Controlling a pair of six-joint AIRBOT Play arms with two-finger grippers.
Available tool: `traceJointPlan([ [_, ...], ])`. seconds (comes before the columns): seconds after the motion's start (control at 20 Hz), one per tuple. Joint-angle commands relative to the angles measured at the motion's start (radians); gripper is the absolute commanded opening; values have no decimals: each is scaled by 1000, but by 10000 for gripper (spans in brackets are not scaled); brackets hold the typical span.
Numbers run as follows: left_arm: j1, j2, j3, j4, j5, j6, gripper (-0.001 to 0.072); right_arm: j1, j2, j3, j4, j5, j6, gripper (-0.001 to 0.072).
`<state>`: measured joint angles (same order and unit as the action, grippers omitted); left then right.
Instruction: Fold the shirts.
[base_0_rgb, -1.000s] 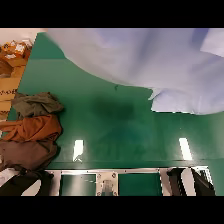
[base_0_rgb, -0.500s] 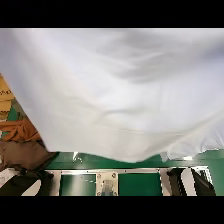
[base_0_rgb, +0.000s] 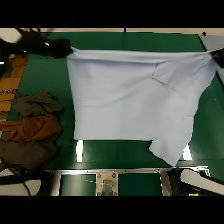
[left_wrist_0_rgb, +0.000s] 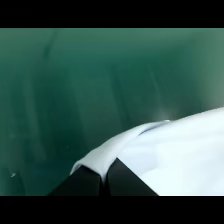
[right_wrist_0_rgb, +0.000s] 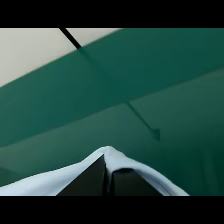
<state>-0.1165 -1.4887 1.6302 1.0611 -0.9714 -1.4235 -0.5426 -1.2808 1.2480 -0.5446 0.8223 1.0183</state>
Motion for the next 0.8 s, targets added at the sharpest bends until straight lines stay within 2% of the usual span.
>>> traceJointPlan([
  [0.0,0,-261,-15,-97,64,75,32,18,-293,36,83,-9,-55,15],
  [0.15,0,-367,-14,-122,155,72,31,18,-468,156,132,31,-53,16],
  [0.3,0,-383,-14,-174,295,94,31,18,-570,285,170,56,-27,16],
  [0.55,0,-385,26,-216,453,109,31,20,-628,444,171,52,2,16],
  [0.75,0,-387,44,-230,529,124,31,30,-637,454,168,8,2,16],
])
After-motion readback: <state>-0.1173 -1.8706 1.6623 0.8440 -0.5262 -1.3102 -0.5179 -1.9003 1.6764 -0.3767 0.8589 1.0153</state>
